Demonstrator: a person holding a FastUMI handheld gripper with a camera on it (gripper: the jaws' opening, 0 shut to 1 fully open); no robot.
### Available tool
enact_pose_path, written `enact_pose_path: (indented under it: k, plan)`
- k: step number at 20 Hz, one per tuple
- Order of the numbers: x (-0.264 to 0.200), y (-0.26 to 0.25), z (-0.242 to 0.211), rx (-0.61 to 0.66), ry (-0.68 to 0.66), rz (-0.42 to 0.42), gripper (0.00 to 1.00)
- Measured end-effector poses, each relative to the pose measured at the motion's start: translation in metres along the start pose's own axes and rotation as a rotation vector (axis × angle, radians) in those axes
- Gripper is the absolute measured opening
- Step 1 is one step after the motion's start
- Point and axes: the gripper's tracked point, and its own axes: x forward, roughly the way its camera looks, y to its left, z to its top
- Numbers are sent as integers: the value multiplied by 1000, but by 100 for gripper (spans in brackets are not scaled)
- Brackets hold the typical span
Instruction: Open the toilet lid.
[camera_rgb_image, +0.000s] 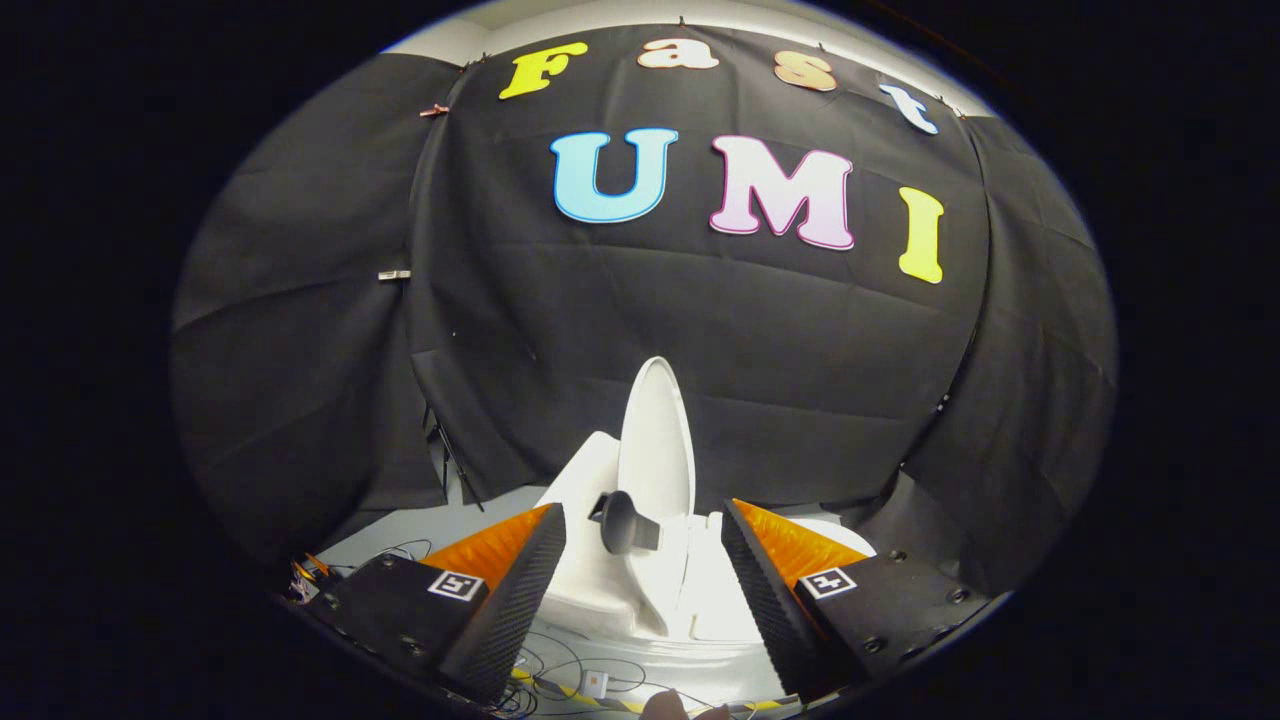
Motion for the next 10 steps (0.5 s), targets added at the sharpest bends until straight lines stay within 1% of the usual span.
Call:
enact_pose_path:
  k: [7, 10]
  plan:
    - [-42, -40, 35, 26, -98, -21, 98]
    - [-62, -65, 56, -2, -165, -57, 98]
